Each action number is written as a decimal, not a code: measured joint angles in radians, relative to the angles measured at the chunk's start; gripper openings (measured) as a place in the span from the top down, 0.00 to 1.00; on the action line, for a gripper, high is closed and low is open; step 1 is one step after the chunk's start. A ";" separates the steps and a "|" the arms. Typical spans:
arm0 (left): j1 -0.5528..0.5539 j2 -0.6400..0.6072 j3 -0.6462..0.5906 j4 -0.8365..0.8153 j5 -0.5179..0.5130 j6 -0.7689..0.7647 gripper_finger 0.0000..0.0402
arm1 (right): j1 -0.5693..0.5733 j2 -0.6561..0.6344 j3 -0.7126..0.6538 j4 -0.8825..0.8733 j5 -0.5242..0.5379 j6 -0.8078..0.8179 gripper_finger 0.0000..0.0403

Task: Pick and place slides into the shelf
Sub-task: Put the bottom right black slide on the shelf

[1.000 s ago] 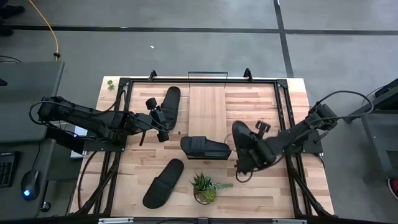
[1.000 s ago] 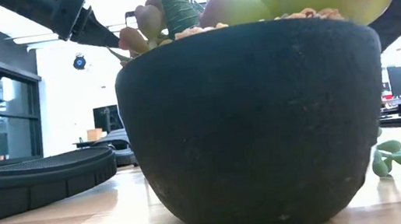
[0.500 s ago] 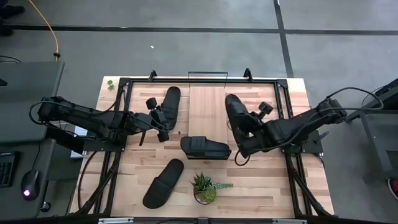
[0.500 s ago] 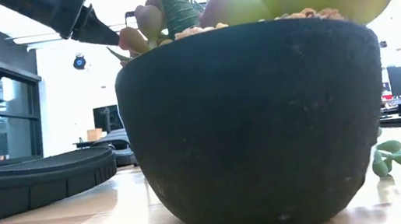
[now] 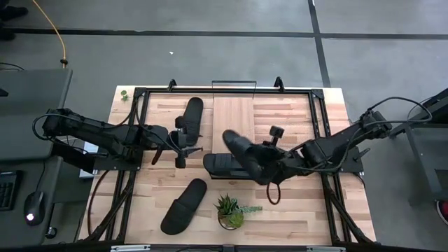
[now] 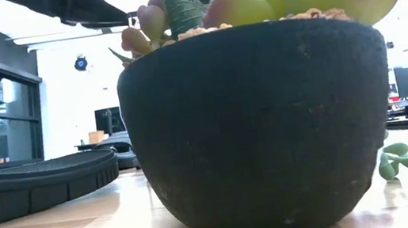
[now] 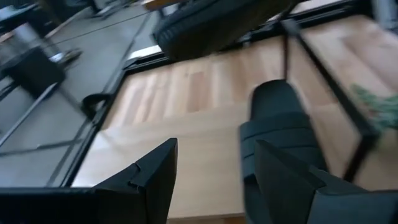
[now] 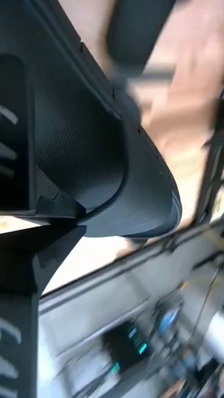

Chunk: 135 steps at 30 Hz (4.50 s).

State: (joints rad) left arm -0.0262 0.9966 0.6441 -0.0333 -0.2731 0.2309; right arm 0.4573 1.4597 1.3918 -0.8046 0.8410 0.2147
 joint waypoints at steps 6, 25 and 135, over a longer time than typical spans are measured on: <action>0.000 0.000 0.000 0.043 0.190 0.050 0.51 | 0.009 0.000 0.000 0.200 -0.235 -0.185 1.00; 0.000 0.016 0.000 0.154 0.573 0.071 0.51 | -0.042 0.068 0.000 0.363 -0.438 -0.307 1.00; -0.085 0.054 -0.001 0.120 -0.167 0.490 0.94 | -0.058 0.038 0.062 -0.089 0.040 0.151 0.58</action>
State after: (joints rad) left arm -0.1108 1.0508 0.6430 0.0868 -0.4404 0.7208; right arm 0.3992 1.4979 1.4540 -0.8940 0.8810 0.3660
